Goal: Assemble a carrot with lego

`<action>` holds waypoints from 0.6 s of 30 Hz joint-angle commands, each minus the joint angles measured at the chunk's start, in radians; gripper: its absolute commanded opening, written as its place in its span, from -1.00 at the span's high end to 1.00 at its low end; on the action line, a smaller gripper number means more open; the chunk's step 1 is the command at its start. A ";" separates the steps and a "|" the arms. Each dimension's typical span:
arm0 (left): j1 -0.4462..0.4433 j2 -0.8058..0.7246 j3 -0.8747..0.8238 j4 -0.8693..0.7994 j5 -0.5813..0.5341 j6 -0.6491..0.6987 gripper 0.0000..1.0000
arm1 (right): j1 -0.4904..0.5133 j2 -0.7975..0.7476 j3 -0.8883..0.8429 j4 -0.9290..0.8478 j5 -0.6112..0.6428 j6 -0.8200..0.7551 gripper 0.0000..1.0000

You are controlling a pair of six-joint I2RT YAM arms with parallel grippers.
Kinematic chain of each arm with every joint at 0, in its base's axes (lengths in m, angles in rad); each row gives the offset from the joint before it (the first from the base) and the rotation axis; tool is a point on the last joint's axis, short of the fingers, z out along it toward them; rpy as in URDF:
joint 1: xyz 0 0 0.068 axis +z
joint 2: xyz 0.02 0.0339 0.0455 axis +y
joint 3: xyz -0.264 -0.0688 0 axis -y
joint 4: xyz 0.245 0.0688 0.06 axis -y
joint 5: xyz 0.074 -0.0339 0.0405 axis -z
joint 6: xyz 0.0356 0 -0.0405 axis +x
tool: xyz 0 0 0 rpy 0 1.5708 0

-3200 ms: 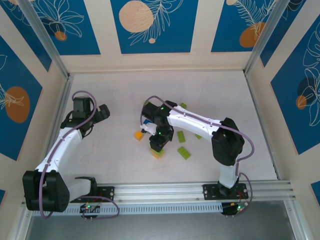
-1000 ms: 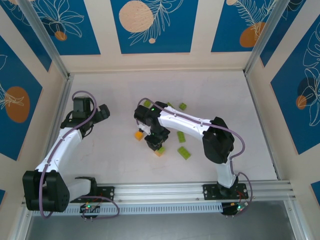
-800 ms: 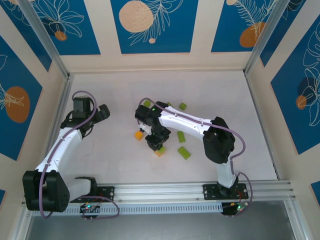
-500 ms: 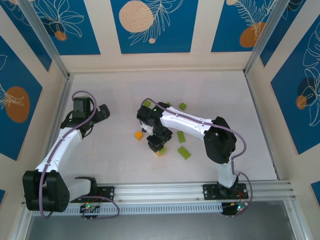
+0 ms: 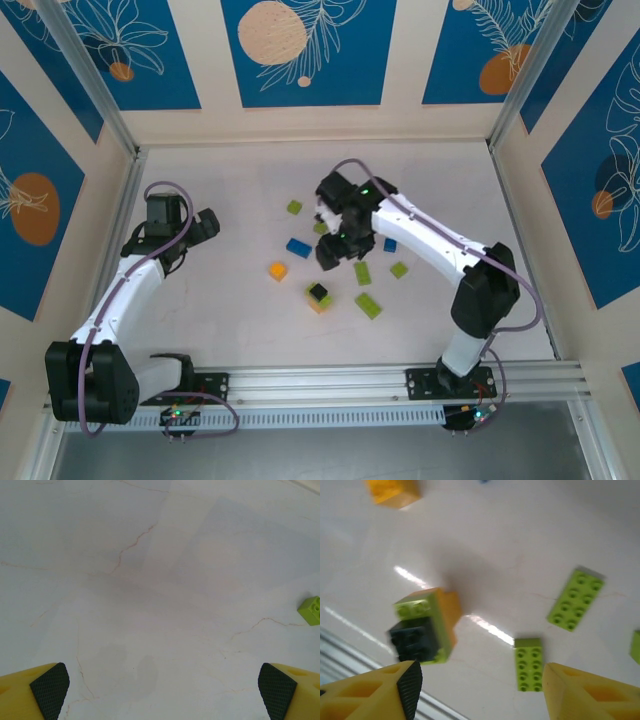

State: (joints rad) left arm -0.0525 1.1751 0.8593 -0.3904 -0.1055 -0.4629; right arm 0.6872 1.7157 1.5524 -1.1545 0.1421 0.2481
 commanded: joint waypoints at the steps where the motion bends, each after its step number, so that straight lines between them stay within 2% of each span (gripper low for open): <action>1: 0.008 -0.012 0.004 -0.022 0.003 0.003 -0.99 | -0.096 -0.005 -0.112 0.071 -0.015 0.068 -0.33; 8: 0.009 -0.008 0.004 -0.020 0.003 0.003 -0.99 | -0.168 0.038 -0.259 0.218 -0.058 0.077 -0.40; 18: 0.009 -0.006 0.006 -0.021 -0.003 0.004 -0.99 | -0.192 0.133 -0.273 0.281 -0.066 0.073 -0.40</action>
State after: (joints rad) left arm -0.0525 1.1751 0.8593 -0.3904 -0.1059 -0.4629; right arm 0.5053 1.8225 1.2800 -0.8951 0.1005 0.3077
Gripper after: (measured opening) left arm 0.996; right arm 0.699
